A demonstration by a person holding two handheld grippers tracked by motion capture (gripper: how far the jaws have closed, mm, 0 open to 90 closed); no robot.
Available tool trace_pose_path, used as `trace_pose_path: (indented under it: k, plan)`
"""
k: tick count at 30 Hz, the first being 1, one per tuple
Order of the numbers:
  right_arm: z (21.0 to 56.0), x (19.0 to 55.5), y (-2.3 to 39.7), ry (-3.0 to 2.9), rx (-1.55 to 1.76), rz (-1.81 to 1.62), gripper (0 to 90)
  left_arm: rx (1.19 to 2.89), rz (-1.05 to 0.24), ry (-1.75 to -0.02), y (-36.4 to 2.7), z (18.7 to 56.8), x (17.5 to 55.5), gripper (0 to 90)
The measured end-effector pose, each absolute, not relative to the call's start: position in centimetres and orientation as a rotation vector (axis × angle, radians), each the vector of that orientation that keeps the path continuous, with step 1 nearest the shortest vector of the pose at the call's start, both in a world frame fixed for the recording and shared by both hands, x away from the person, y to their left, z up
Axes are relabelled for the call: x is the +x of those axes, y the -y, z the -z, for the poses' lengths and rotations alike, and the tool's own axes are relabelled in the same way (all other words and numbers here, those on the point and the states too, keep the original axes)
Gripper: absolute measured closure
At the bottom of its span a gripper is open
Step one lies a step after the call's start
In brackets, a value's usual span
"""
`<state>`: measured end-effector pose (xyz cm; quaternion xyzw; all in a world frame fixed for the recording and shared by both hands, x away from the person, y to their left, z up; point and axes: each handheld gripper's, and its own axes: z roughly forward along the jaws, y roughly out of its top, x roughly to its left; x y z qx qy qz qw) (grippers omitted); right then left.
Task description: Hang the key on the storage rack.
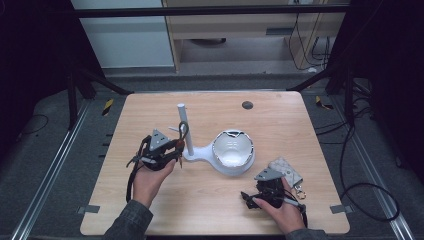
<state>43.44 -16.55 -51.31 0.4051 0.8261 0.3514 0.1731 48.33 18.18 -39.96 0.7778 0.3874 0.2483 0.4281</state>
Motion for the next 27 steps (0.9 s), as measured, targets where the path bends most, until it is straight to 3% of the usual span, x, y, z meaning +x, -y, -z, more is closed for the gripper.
trace_pose_path:
  k: [6, 10, 11, 13, 15, 23, 27]
  plan:
    - [51.3, 43.4, 16.6, -2.343, 1.149, -0.996, 0.3, 1.939, -0.614, -0.976, -18.3, 40.0, 48.4, 65.1]
    - [51.3, 43.4, 16.6, -2.343, 1.148, -0.997, 0.3, 1.942, -0.614, -0.973, -18.5, 40.2, 48.3, 59.4]
    - [51.3, 43.4, 16.6, -2.343, 1.148, -0.998, 0.3, 1.945, -0.628, -0.973, -18.7, 40.6, 48.0, 51.6]
    - [51.3, 43.4, 16.6, -2.343, 1.148, -0.998, 0.3, 1.949, -0.636, -0.977, -18.9, 40.8, 47.8, 48.3]
    - [51.3, 43.4, 16.5, -2.341, 1.150, -0.997, 0.3, 1.967, -0.644, -0.987, -19.6, 41.7, 47.4, 36.8]
    - [51.3, 43.4, 16.5, -2.338, 1.150, -0.995, 0.3, 2.020, -0.646, -1.000, -21.6, 44.9, 47.0, 19.0]
    - [51.3, 43.5, 16.5, -2.343, 1.156, -0.998, 1.5, 1.997, -0.573, -1.014, -22.8, 46.5, 47.4, 9.7]
